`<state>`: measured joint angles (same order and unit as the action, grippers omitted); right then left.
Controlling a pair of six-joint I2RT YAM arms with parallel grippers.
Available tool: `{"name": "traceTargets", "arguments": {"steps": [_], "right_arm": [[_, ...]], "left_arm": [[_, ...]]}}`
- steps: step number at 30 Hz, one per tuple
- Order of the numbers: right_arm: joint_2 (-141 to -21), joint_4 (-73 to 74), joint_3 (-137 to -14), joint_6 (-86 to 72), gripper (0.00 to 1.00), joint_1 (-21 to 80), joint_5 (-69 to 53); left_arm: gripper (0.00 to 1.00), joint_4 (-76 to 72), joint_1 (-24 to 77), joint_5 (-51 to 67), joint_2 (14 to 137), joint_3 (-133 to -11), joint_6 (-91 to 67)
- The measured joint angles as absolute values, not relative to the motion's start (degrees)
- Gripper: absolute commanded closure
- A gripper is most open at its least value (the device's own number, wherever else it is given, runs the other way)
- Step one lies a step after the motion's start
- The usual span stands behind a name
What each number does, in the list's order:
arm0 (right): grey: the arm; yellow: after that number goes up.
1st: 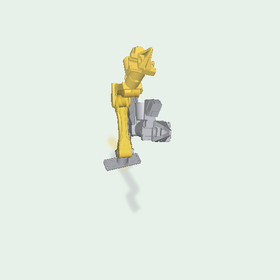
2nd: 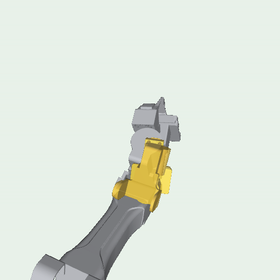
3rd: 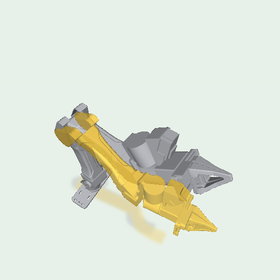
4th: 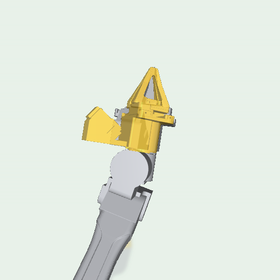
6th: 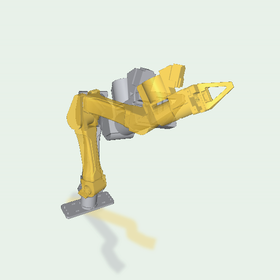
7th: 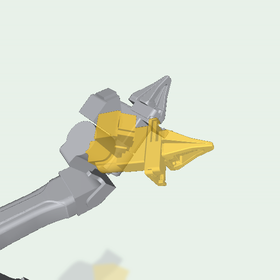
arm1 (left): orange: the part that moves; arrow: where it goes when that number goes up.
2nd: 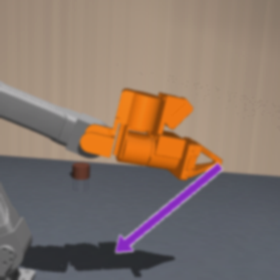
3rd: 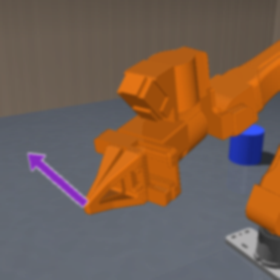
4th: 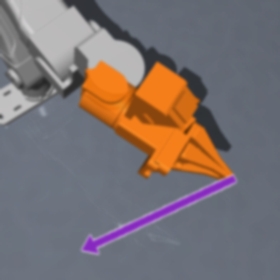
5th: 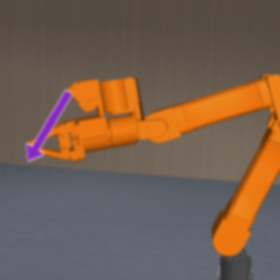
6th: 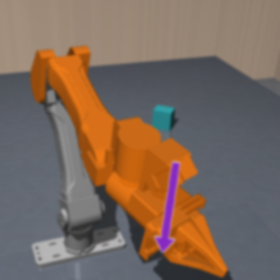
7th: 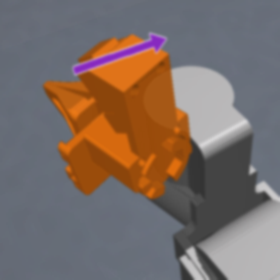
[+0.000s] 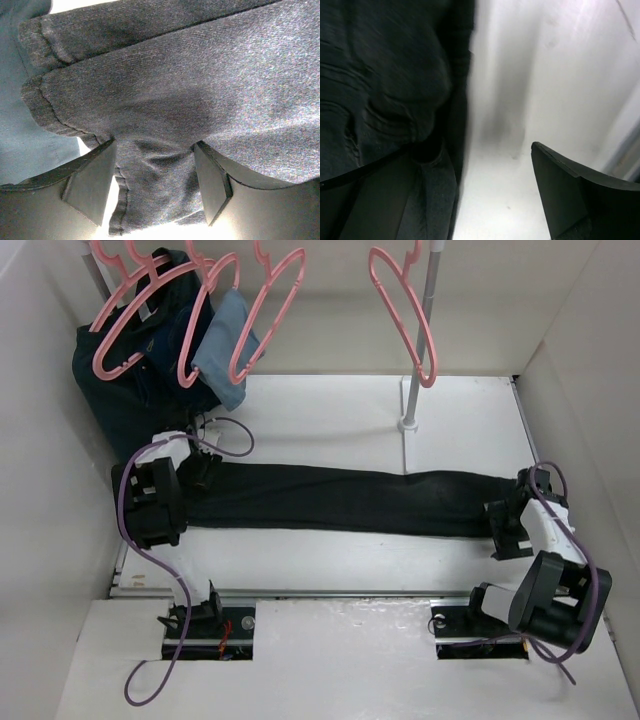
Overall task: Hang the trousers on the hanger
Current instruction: Fold the trousers at the center of the board.
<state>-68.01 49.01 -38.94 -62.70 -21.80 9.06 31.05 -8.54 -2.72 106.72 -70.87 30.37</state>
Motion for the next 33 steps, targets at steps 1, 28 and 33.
{"name": "traceTargets", "arguments": {"steps": [1, 28, 33], "right_arm": [[-68.7, 47.5, -38.9, -62.2, 0.00, -21.8, 9.2], [-72.2, 39.4, -41.0, -63.2, 0.00, -29.9, 10.0], [-83.7, 38.4, -45.2, -60.4, 0.22, -30.7, 7.0]], "left_arm": [[0.40, 31.0, -8.6, -2.5, 106.7, -70.8, 30.3], [0.40, 28.1, -9.4, -1.5, 104.6, -68.1, 29.5], [0.40, 28.0, -9.5, -1.5, 104.5, -68.0, 29.5]]}}
